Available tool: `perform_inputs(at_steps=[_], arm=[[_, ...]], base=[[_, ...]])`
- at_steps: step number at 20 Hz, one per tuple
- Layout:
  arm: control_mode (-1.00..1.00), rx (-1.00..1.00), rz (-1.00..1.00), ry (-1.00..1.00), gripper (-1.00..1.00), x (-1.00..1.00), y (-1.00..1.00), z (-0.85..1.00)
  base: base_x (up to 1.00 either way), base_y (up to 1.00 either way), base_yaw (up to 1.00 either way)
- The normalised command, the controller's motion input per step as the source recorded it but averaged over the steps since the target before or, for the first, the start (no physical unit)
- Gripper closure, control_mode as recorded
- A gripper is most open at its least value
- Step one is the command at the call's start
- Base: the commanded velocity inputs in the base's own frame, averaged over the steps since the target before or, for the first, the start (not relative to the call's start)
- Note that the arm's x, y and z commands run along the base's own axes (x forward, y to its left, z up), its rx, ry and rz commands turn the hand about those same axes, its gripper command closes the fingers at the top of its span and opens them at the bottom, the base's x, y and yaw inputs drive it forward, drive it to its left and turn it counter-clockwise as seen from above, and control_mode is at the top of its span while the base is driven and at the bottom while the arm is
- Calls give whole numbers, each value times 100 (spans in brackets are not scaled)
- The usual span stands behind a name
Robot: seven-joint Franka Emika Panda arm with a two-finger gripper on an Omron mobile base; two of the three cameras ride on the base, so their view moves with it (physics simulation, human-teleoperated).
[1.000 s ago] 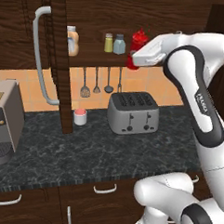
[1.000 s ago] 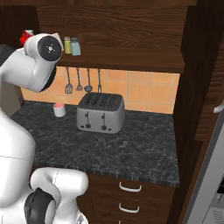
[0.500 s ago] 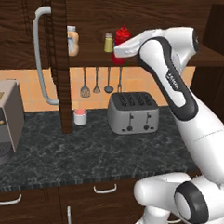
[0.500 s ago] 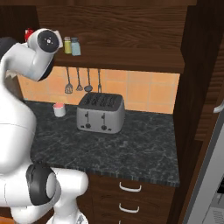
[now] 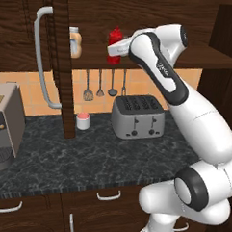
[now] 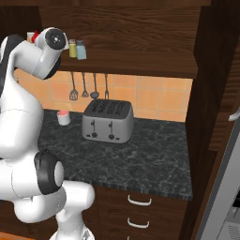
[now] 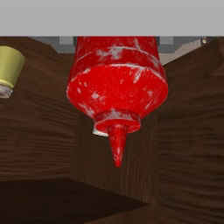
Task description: Put the shaker and condiment bottle from the counter next to their counterparts in the cabinet.
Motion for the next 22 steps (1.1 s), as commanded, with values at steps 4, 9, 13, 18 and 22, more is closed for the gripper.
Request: perform_inputs(at_steps=[4, 9, 13, 18, 22], arm=[[-100, 1, 0, 0, 100, 39, 23, -23], [-100, 2, 0, 0, 100, 43, 13, -10], [-100, 0, 0, 1, 100, 47, 24, -26], [-100, 0, 0, 3, 100, 50, 27, -20], [-100, 0, 0, 2, 100, 49, 19, -16]], base=[[0, 0, 0], [0, 0, 0], [0, 0, 0], [0, 0, 0], [0, 0, 0]])
